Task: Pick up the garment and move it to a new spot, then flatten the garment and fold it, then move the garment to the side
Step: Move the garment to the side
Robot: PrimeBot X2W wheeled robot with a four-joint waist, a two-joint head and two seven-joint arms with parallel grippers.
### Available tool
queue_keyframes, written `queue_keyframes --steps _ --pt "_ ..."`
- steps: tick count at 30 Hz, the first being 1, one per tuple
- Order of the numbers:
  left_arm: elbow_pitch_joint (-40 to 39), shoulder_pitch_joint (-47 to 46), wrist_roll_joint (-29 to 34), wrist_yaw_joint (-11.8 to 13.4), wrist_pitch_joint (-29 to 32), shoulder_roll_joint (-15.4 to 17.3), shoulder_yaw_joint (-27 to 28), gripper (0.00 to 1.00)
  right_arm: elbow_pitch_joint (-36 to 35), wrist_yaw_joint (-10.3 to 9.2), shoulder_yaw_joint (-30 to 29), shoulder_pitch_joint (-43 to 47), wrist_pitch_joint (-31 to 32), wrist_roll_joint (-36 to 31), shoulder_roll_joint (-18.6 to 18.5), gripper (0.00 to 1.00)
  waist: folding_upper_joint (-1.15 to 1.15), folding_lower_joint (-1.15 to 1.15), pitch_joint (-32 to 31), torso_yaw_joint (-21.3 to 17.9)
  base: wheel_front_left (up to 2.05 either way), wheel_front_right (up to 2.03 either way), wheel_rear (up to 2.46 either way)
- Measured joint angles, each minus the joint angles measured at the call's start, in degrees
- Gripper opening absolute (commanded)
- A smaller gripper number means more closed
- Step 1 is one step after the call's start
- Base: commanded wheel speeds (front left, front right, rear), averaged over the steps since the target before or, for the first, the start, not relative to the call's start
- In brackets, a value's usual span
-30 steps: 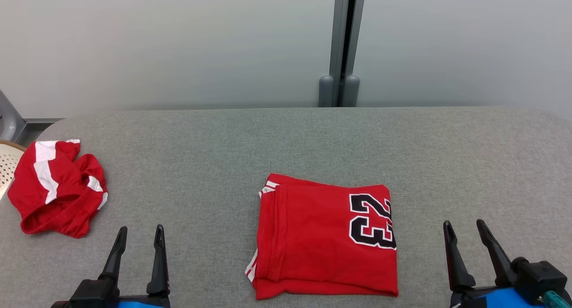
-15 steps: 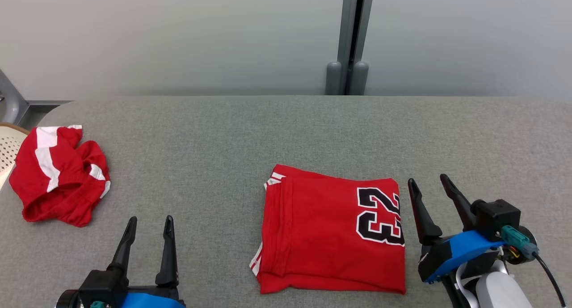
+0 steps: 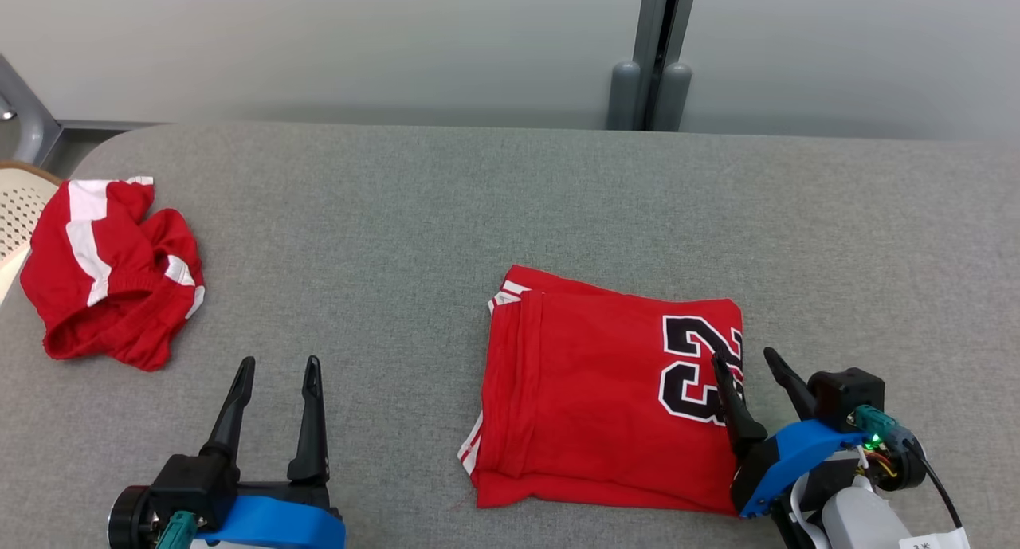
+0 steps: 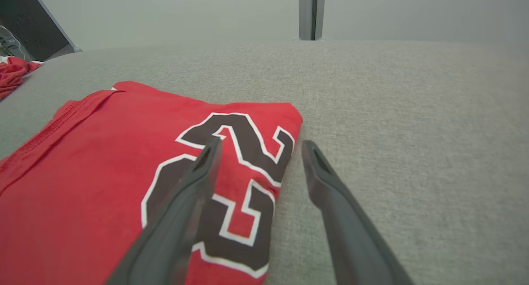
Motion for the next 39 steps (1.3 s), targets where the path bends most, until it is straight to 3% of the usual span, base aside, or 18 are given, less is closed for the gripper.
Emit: queue_keyframes --steps 14,15,16,17,28,39 --pt "0.47 -1.52 0.80 -0.77 0.01 -1.27 0.35 1.00 10.18 0.00 3.68 -2.16 -3.80 3.36 0.00 1.00 0.00 0.00 2.21 0.68 0.00 0.00 0.00" --pt "0.57 -1.63 0.81 -0.88 0.00 -1.35 0.40 1.00 10.56 0.00 4.17 -2.44 -3.96 3.96 0.00 0.96 0.00 0.00 2.25 0.70 0.00 0.00 0.00" --pt "0.60 -1.68 0.87 -0.90 0.01 -1.43 0.43 1.00 10.90 0.00 4.60 -2.59 -4.25 4.54 0.00 0.37 0.00 0.00 2.27 0.73 0.00 0.00 0.00" --pt "0.66 -1.72 0.90 -0.91 0.00 -1.51 0.46 1.00 11.29 0.00 5.17 -2.67 -4.26 5.06 0.00 0.00 0.00 0.00 2.29 0.75 0.00 0.00 0.00" --pt "0.91 -2.09 1.26 -1.42 0.00 -2.22 1.34 1.00 12.99 0.00 6.43 -4.36 -5.15 7.36 -0.38 0.00 0.00 -0.01 1.98 0.87 0.00 0.00 0.00" --pt "-1.45 -2.08 1.82 -1.54 0.00 -2.94 1.85 1.00 8.98 0.01 2.59 -5.28 -5.52 7.57 -4.09 0.00 0.00 -0.01 4.33 -1.79 0.00 0.00 0.00"
